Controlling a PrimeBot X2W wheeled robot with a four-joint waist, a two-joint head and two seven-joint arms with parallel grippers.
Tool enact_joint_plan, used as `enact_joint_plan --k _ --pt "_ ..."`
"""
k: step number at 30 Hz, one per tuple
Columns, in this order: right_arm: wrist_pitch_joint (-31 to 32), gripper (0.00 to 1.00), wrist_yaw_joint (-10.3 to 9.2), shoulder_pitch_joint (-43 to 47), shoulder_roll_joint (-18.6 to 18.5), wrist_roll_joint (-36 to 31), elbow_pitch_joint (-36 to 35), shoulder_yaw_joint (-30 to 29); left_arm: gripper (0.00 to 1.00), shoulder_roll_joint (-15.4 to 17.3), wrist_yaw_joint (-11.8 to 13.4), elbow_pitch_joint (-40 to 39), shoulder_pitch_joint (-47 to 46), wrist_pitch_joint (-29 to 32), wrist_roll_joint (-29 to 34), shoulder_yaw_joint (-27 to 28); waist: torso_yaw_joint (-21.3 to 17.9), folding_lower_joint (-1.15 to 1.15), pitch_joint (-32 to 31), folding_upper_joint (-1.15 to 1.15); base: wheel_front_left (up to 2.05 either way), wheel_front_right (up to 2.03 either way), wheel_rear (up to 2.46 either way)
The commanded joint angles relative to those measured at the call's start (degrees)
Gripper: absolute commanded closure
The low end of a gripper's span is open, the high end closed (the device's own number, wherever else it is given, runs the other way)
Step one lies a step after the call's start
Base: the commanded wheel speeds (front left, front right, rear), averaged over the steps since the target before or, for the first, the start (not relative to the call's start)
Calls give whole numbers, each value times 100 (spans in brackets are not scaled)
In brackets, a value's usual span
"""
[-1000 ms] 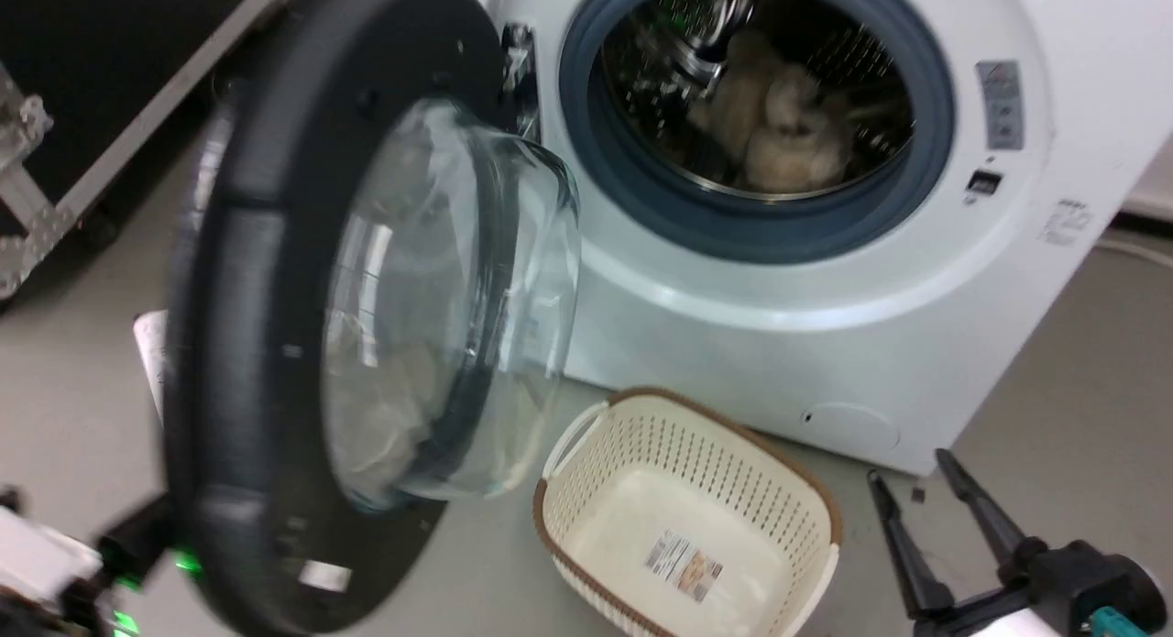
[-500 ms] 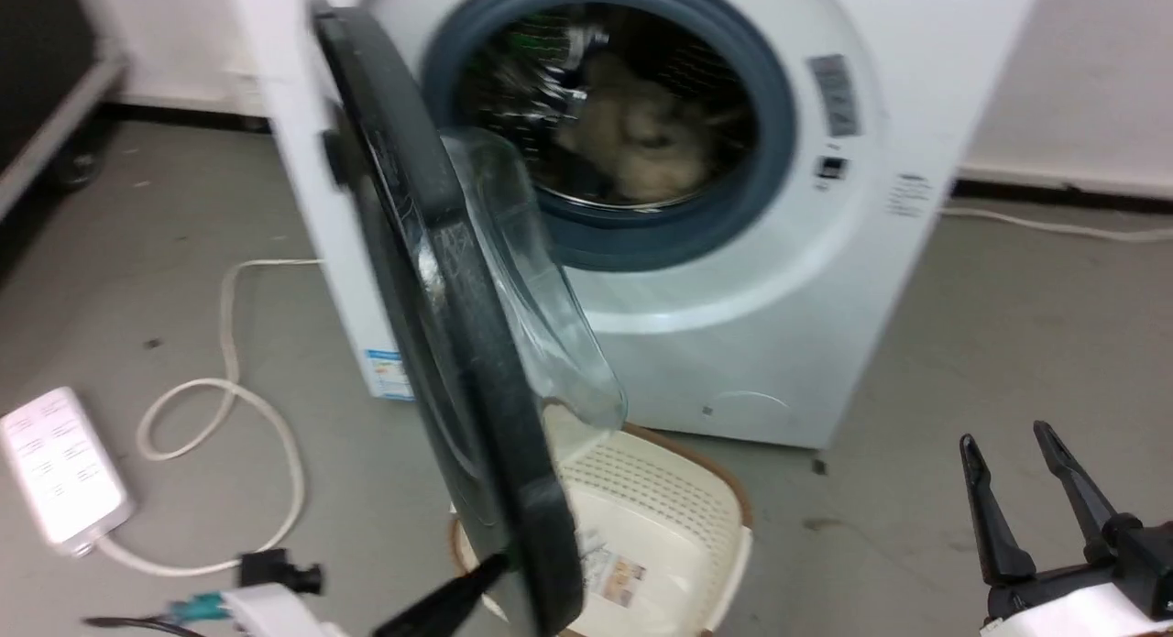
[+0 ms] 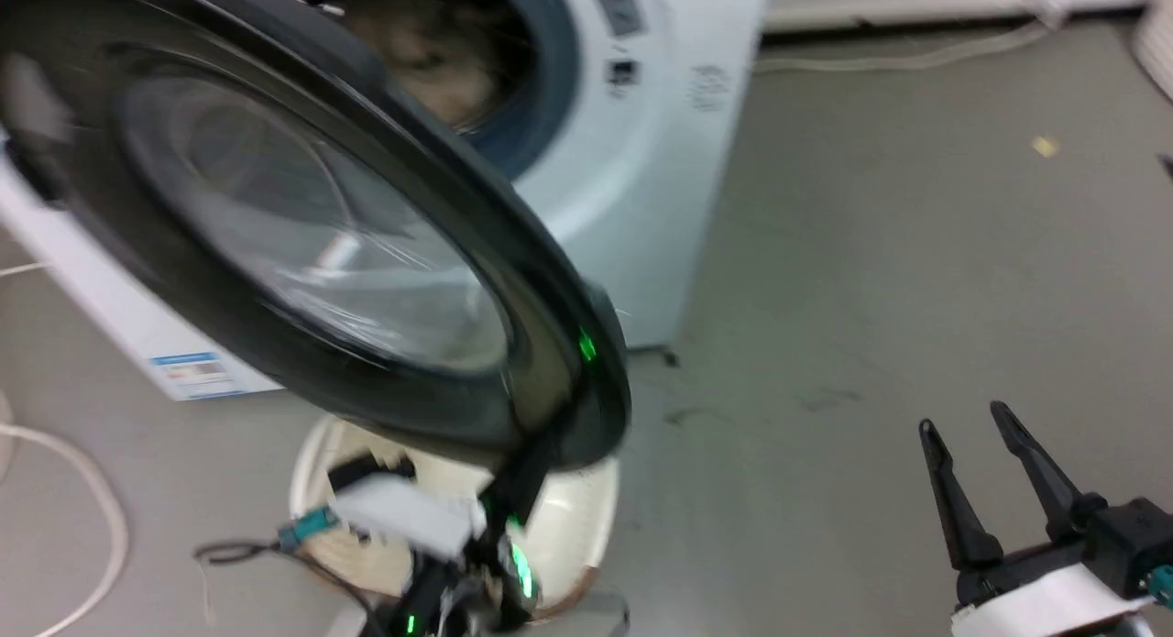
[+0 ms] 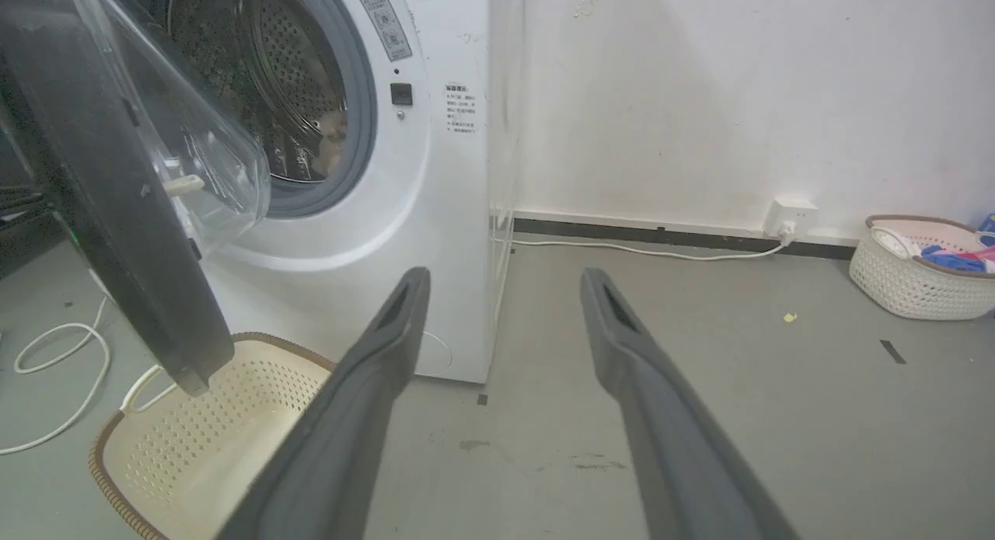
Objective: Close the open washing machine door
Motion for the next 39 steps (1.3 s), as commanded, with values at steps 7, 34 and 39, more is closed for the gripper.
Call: enact_joint_plan --k 7,34,39 --pt "-26 0 5 -268 -25 188 120 240 100 4 -456 1376 -1940 -1999 -299 -200 -969 -1 758 0 0 0 0" --pt "-26 0 5 306 -22 48 -181 208 0 1311 -517 180 -146 -2856 3580 -441 633 -1 -294 0 0 0 0" --pt "-26 0 5 367 -26 7 -238 288 0 1092 -82 -114 300 -2860 6150 244 912 -1 -381 0 0 0 0"
